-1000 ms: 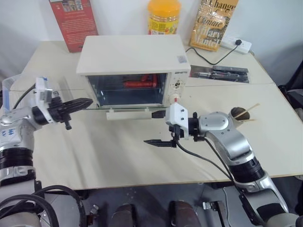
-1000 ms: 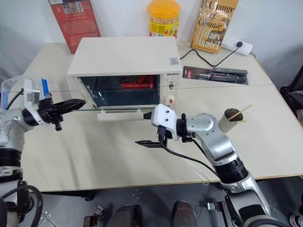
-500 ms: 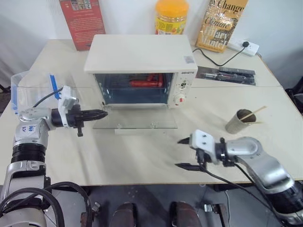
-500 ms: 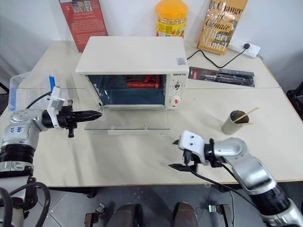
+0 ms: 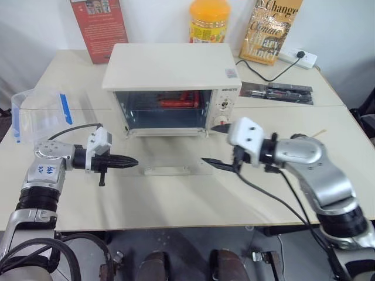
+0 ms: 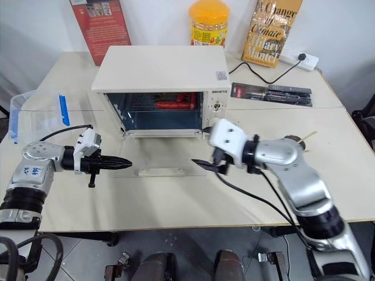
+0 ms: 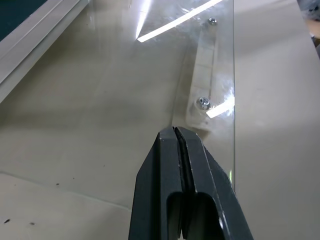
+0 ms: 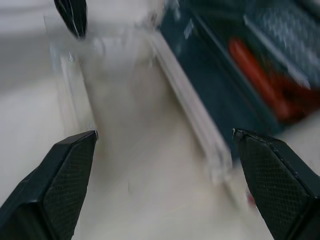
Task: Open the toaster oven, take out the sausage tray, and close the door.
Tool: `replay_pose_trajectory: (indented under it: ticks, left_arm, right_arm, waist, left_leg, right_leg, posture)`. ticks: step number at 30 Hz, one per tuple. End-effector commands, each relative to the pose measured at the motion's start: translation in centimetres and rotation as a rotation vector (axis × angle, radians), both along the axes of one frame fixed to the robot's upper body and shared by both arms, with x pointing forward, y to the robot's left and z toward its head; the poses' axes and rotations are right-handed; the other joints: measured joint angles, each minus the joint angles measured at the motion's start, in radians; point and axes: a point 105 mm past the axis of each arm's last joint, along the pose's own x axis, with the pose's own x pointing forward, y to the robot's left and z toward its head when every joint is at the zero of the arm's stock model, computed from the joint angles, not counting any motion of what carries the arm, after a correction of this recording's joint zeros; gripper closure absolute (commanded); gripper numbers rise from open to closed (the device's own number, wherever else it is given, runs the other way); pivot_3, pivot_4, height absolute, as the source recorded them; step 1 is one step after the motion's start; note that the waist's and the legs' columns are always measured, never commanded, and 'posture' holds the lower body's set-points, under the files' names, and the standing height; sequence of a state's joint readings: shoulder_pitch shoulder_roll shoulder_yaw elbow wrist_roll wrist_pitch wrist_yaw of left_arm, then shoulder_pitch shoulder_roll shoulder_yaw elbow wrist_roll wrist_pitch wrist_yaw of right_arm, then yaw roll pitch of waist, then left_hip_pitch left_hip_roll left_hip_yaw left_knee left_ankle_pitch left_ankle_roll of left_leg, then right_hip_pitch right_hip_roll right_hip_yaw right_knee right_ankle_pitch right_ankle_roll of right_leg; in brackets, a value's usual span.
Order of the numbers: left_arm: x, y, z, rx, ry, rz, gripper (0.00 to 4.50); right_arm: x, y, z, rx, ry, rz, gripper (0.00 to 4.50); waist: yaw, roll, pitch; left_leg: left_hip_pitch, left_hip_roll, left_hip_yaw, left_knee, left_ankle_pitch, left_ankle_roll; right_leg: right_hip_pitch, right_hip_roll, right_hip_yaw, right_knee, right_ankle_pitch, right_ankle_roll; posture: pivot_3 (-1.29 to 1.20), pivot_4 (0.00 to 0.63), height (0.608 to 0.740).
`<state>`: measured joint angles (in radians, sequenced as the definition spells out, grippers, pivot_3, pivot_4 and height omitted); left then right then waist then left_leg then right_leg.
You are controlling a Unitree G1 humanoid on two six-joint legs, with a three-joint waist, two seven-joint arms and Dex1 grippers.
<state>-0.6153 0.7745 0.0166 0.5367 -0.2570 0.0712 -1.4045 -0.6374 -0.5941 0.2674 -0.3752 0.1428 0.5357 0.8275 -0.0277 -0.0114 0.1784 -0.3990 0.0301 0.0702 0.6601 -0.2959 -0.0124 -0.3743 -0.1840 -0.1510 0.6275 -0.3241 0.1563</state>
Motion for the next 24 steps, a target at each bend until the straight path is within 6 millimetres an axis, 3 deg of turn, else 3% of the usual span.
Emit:
replay_pose_trajectory:
  ticks: [1, 2, 5, 12, 18, 22, 24]
  left_arm:
    - [0.5, 0.0, 0.1, -0.063, -0.075, 0.074, 4.48]
    - [0.9, 0.1, 0.4, -0.099, -0.091, 0.118, 4.48]
    - [0.9, -0.1, 1.7, -0.228, -0.159, 0.186, 3.87]
    - [-2.2, -0.3, 4.7, -0.559, -0.256, 0.268, 1.75]
    - [-5.0, 0.7, 6.3, -0.746, -0.271, 0.373, 0.01]
    - [-5.7, 1.9, 7.1, -0.825, -0.318, 0.477, 0.01]
    - [-5.8, 2.3, 7.1, -0.830, -0.331, 0.512, 0.00]
  right_arm:
    - [2.0, 2.4, 0.3, -0.073, -0.145, -0.027, 0.00]
    - [2.6, 3.3, 0.3, -0.077, -0.176, -0.030, 0.00]
    - [4.5, 5.4, 0.5, -0.078, -0.238, -0.058, 0.00]
    - [8.4, 8.1, 1.0, -0.152, -0.426, -0.150, 0.00]
    - [9.3, 9.3, 0.4, -0.204, -0.472, -0.125, 0.00]
    - [9.6, 9.7, 0.1, -0.211, -0.479, -0.112, 0.00]
    - [10.1, 9.7, -0.4, -0.222, -0.464, -0.125, 0.40]
  waist:
    - [0.000, 0.000, 0.000]
    - [-0.001, 0.000, 0.000]
    - [-0.003, 0.000, 0.000]
    - [-0.019, 0.000, 0.000]
    - [-0.033, 0.000, 0.000]
    - [-0.033, 0.000, 0.000]
    - [-0.032, 0.000, 0.000]
  left_leg:
    - [-0.001, 0.000, 0.000, 0.001, 0.000, 0.000]
    - [-0.001, 0.000, 0.000, 0.002, 0.000, 0.000]
    - [-0.003, 0.000, -0.002, 0.003, 0.000, 0.000]
    - [-0.005, 0.000, -0.007, 0.002, 0.000, 0.000]
    - [-0.005, 0.000, -0.008, 0.002, 0.000, 0.000]
    - [-0.005, 0.000, -0.008, 0.002, 0.000, 0.000]
    - [-0.004, 0.000, -0.008, 0.002, 0.000, 0.000]
  right_leg:
    - [0.000, 0.000, 0.000, 0.000, 0.000, 0.000]
    - [0.000, 0.000, 0.000, 0.000, 0.000, 0.000]
    - [-0.001, 0.000, -0.001, 0.001, 0.000, 0.000]
    - [-0.001, 0.000, -0.002, 0.001, 0.000, 0.000]
    - [-0.001, 0.000, -0.002, 0.001, 0.000, 0.000]
    - [-0.001, 0.000, -0.002, 0.001, 0.000, 0.000]
    - [-0.001, 0.000, -0.002, 0.001, 0.000, 0.000]
  posture:
    - [0.00, 0.150, 0.740]
    - [0.00, 0.150, 0.740]
    - [0.00, 0.150, 0.740]
    - [0.00, 0.150, 0.740]
    - [0.00, 0.150, 0.740]
    - [0.00, 0.150, 0.740]
    - [0.00, 0.150, 0.740]
